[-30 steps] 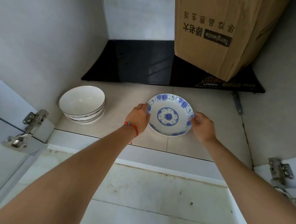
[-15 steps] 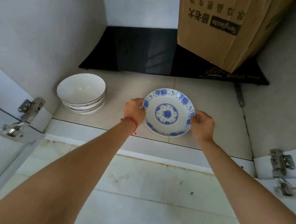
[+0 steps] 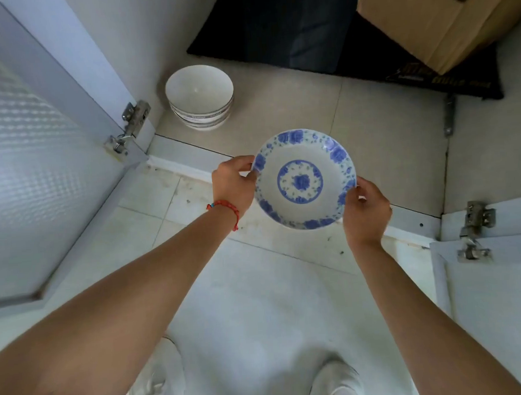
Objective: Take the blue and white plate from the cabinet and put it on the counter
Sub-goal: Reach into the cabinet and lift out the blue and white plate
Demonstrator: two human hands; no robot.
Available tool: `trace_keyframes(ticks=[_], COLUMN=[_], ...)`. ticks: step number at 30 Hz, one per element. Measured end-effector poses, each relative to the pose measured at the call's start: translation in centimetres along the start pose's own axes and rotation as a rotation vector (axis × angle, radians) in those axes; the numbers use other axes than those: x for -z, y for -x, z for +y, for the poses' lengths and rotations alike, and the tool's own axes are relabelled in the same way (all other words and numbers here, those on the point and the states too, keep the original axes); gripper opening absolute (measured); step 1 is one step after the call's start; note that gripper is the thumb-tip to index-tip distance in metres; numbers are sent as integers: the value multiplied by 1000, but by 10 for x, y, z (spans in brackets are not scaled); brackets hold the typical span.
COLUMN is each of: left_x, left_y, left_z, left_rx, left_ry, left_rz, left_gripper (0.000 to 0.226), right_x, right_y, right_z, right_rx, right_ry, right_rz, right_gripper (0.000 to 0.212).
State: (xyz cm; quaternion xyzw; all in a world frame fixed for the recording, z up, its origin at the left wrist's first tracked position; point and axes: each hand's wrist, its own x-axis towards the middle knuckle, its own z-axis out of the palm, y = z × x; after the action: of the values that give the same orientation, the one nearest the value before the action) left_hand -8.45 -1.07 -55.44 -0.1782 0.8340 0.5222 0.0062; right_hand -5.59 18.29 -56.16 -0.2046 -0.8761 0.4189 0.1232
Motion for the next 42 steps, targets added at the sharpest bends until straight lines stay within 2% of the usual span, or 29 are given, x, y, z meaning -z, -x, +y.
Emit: trace_keyframes(ticks=[11, 15, 27, 34, 42], left_x=[90, 123, 235, 280, 315], left_y=[116, 144, 211, 273, 372], left_z=[85, 125, 233, 280, 343], left_rx=[34, 41, -5, -14, -43], left_ry=[12, 58, 56, 59, 96], left_rz=[-20, -26, -106, -94, -166], left_gripper=[20, 18, 20, 21, 23], right_x=[111, 146, 244, 309, 421], right_y=[85, 105, 178, 220, 285], right_z=[-82, -121, -243, -282, -320], right_rx=[-115, -191, -248, -230, -231], right_ry=[39, -5, -71, -165, -194], right_rz=[-95, -64, 47, 55, 105], right_gripper=[23, 23, 24, 21, 19])
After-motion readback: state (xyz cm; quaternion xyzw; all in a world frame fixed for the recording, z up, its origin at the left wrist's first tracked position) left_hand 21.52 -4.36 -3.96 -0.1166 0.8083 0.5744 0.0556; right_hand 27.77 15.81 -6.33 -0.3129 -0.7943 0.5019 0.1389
